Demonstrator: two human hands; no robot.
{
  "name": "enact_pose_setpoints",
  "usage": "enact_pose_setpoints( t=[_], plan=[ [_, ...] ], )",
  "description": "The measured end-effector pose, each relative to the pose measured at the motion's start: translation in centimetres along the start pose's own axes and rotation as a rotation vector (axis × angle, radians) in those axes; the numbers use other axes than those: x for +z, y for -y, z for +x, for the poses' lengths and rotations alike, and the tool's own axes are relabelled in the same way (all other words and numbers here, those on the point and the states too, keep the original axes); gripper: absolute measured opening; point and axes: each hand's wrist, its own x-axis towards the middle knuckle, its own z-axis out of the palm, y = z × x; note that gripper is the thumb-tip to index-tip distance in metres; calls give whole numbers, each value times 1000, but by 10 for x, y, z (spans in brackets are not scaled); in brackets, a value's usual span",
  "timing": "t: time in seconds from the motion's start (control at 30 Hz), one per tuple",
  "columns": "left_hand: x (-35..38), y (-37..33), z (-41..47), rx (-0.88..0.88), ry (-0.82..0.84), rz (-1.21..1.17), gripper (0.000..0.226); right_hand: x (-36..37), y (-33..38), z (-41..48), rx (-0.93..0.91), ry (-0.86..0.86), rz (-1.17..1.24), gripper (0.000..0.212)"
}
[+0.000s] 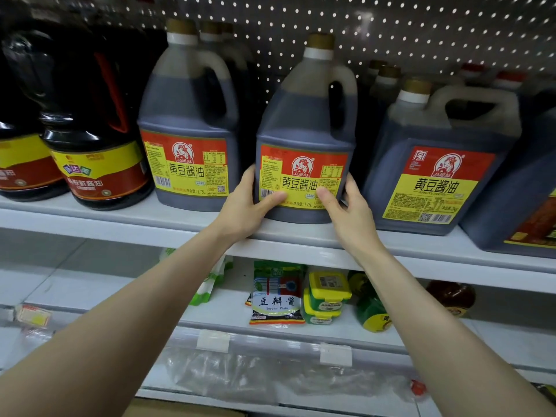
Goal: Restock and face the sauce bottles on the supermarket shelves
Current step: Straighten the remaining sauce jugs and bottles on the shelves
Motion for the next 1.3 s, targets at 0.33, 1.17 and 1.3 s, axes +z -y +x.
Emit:
enact_pose_setpoints(
  t=[0.33,1.17,1.3],
  plan=[
    [3,-6,-1,-3,11,19,57,2,0,2,23,-5,-18,55],
    [4,-11,0,-46,55,12,59,4,-2,1,37,-43,-65,58],
    [4,-13,-2,-39,40,28,59,3,-2,1,37,-37,-59,59]
  ],
)
